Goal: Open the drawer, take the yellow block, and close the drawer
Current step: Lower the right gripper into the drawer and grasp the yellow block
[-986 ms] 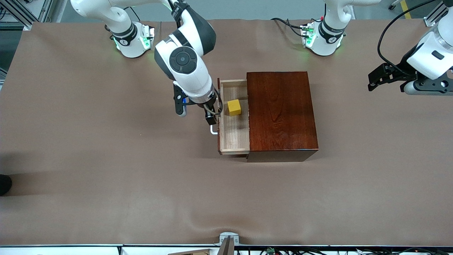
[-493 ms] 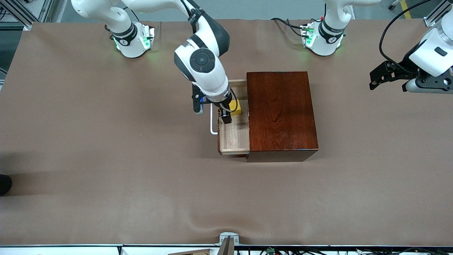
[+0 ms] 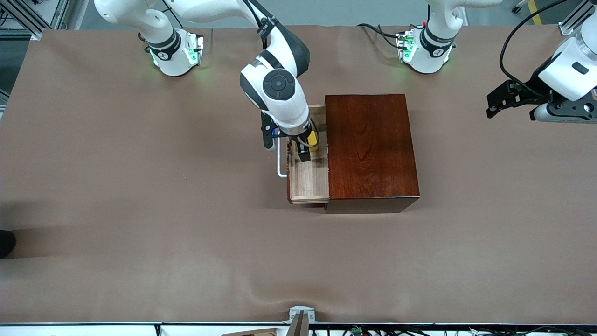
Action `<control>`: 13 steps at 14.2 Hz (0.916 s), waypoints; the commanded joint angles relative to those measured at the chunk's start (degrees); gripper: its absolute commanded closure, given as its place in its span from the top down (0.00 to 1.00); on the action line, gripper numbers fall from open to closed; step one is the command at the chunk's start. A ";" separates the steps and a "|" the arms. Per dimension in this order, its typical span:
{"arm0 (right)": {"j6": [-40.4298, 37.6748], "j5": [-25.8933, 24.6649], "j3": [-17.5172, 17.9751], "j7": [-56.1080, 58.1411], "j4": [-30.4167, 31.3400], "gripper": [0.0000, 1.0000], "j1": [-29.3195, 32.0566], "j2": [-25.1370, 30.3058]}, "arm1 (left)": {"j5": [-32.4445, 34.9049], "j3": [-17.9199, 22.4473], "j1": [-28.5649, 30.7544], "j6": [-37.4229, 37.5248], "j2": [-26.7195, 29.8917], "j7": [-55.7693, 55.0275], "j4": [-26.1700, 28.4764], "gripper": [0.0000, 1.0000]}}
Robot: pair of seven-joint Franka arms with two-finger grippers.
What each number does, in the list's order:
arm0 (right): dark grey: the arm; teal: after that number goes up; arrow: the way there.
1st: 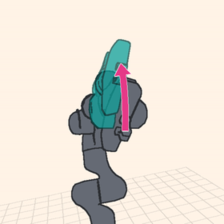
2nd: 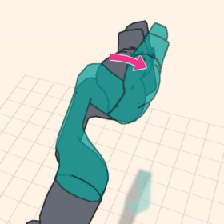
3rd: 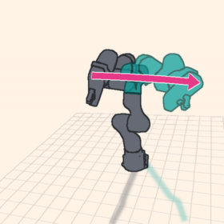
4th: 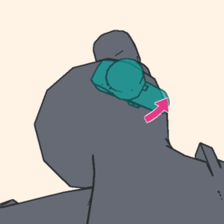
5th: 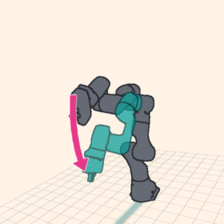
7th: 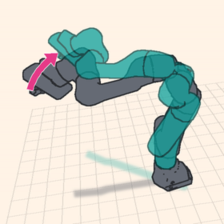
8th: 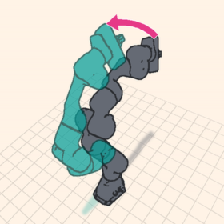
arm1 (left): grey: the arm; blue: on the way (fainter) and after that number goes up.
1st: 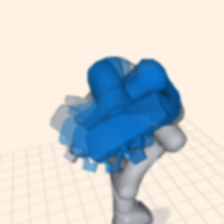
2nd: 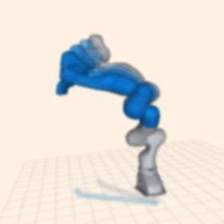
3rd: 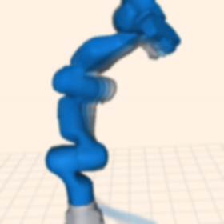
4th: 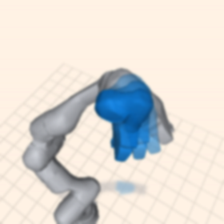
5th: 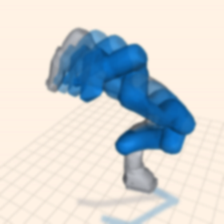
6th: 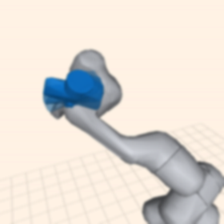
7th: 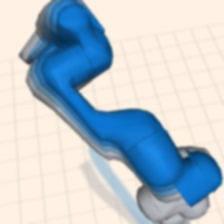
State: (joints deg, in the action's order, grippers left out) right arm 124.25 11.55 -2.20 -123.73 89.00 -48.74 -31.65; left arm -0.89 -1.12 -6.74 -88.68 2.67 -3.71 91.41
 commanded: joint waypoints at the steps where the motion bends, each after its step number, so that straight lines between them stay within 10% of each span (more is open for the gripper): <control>1: -0.23 0.40 -0.61 -0.81 -1.11 1.00 -1.79 -1.57 | 1.06 -0.20 -0.11 1.05 0.15 0.28 -0.53 1.00; 3: -0.23 0.32 -0.61 -0.64 -0.93 0.87 -2.06 -1.66 | 1.07 -0.12 -0.20 1.14 0.15 0.28 -0.53 1.00; 7: -0.32 -0.64 -0.61 0.33 -1.46 0.07 -2.15 -1.48 | 1.15 -0.20 -0.11 1.31 0.06 0.28 -0.53 1.00; 13: -1.20 -1.00 -0.79 0.07 -5.15 0.00 -0.92 -1.22 | 1.15 -0.11 0.06 1.31 0.15 1.07 -0.44 1.00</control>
State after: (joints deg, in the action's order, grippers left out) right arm 124.19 10.89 -3.01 -123.48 85.46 -50.21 -32.91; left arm -0.89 -1.13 -6.76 -88.20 2.66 -3.71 91.42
